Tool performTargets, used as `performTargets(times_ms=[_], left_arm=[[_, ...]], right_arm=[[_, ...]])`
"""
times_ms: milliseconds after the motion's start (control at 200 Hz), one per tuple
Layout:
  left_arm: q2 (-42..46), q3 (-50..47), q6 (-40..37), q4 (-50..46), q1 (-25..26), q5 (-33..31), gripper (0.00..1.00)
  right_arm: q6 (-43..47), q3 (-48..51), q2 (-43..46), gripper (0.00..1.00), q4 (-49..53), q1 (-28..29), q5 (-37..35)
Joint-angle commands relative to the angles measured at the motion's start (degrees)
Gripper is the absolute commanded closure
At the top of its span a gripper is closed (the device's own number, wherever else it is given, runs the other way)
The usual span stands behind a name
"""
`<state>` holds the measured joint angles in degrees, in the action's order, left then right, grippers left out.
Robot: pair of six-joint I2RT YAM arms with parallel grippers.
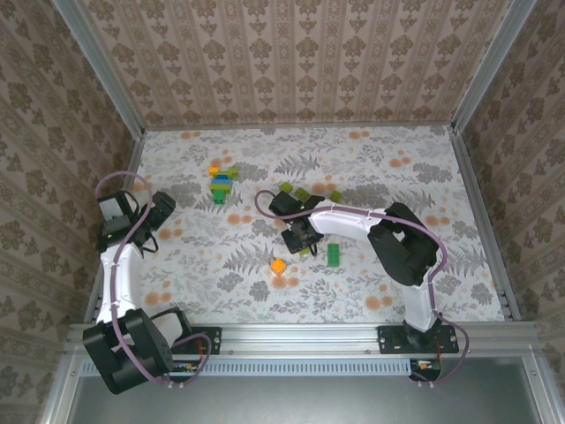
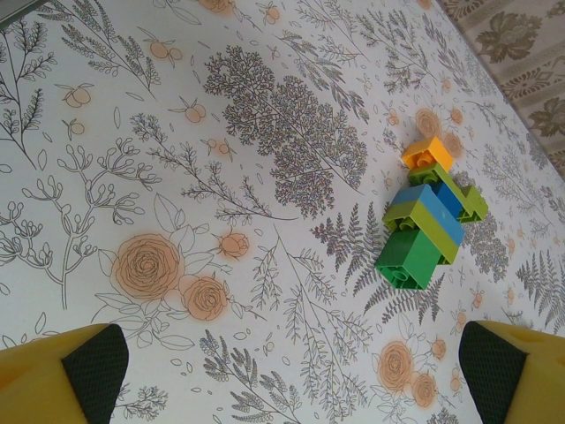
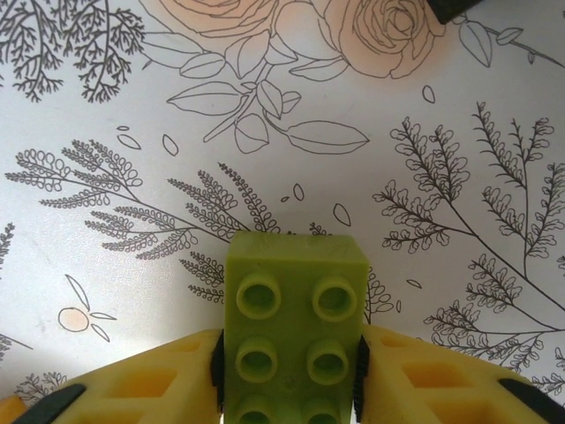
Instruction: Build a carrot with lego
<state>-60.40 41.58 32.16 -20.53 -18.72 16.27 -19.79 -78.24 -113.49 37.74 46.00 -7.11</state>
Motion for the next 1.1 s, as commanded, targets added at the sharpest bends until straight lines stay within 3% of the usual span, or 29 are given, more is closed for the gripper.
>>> performTargets(times_ms=[0, 300, 500, 730, 1095], left_arm=[[-0.33, -0.08, -0.51, 0.23, 0.5, -0.45, 0.0], [-0.77, -0.01, -0.44, 0.5, 0.61, -0.54, 0.0], [-0.68, -0.01, -0.42, 0.43, 0.65, -0.72, 0.0], [-0.68, -0.08, -0.42, 0.43, 0.83, -0.71, 0.0], [-0.42, 0.17, -0.73, -0.03, 0.8, -0.45, 0.0]], right_arm=[[0.1, -0.26, -0.56, 0.63, 1.3, -0.21, -1.32], [6.16, 0.89, 10.16, 0.71, 7.64, 1.53, 0.01], [5.91, 1.16, 15.35, 0.71, 10.7, 5.21, 6.55], [5.82, -1.8, 11.6, 0.71, 11.4, 9.75, 8.05], [6.87, -7.9, 5.49, 0.72, 12.06, 10.61, 7.29]])
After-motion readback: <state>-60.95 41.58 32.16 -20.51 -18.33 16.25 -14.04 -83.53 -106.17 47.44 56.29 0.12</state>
